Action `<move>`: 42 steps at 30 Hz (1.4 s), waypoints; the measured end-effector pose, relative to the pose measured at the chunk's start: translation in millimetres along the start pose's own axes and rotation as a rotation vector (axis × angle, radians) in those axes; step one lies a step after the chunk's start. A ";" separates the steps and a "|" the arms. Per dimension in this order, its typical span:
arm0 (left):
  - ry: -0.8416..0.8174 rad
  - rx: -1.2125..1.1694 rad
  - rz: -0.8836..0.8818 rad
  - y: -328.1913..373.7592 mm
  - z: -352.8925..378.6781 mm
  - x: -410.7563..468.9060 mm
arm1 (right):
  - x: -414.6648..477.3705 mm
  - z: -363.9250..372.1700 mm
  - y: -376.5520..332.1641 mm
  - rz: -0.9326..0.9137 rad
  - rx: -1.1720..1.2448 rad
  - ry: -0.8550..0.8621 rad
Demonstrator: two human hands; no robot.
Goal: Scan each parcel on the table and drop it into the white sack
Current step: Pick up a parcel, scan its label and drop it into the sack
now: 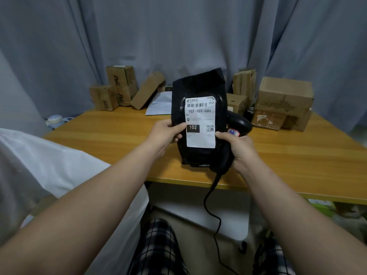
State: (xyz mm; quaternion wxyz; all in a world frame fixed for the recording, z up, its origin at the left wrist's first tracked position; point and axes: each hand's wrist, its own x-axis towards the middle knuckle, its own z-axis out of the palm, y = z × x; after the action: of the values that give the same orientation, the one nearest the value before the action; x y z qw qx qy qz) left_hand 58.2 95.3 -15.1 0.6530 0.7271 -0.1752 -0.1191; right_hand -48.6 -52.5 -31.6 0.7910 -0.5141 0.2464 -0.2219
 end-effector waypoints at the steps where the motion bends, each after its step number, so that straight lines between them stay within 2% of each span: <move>1: 0.035 -0.023 0.012 -3.4 -1.1 2.4 | -0.1 0.5 2.1 -0.023 -0.022 0.020; 5: 0.153 -0.015 0.066 -6.7 -9.0 5.8 | -4.3 1.9 5.2 -0.274 -0.189 0.127; 9: 0.205 -0.086 0.101 -10.2 -17.1 6.2 | -14.0 2.0 6.4 -0.445 -0.418 -0.030; 13: 0.201 -0.084 0.148 -6.4 -16.9 -0.3 | -16.6 6.5 14.0 -0.551 -0.486 -0.024; 18: 0.089 -0.027 0.199 11.3 -21.6 2.0 | -5.9 13.3 7.9 -0.429 -0.334 0.083; 23: 0.290 -0.078 0.307 27.7 -21.5 9.0 | -10.3 8.5 -2.4 -0.407 -0.150 0.160; 30: 0.173 -0.099 0.193 17.2 -19.5 7.7 | -26.5 7.2 2.5 -0.463 -0.336 -0.052; 42: 0.336 0.006 0.285 11.5 -45.0 3.3 | -42.1 26.3 24.8 -0.429 -0.322 -0.132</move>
State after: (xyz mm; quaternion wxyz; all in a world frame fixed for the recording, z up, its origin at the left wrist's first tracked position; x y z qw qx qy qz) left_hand 78.2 133.9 1.8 0.6811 0.7065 -0.1652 0.0979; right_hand -62.8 0.7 -38.5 0.6483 -0.6871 0.1119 -0.3084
